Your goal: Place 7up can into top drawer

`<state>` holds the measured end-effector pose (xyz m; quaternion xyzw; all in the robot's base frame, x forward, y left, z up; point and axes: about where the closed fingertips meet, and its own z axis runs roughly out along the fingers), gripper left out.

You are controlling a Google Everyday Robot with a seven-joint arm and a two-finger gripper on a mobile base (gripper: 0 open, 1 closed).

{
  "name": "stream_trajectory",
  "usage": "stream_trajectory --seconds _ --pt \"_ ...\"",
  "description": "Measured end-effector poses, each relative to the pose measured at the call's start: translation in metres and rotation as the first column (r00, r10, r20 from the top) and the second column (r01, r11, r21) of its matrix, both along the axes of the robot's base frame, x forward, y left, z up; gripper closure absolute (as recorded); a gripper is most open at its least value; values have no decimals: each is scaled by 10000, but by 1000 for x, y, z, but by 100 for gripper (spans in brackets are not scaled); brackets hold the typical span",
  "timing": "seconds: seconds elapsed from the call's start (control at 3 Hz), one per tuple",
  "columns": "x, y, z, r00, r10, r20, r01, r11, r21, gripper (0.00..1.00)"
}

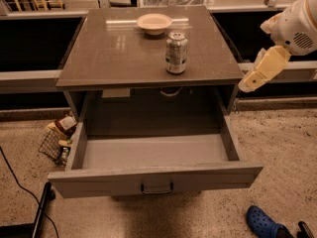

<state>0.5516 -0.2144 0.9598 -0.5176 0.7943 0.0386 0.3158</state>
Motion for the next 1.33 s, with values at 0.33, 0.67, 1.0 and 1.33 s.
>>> stream_trajectory --seconds 0.33,0.67,1.0,1.33 --pt "0 0 0 10000 2 -3 -2 10000 -1 0" --pt "5 4 -5 9999 -74 79 71 9994 328 0" --pt "38 31 -29 9995 263 168 -279 9945 1006 0" --pt "77 60 -59 9983 543 227 -575 9820 1797 0"
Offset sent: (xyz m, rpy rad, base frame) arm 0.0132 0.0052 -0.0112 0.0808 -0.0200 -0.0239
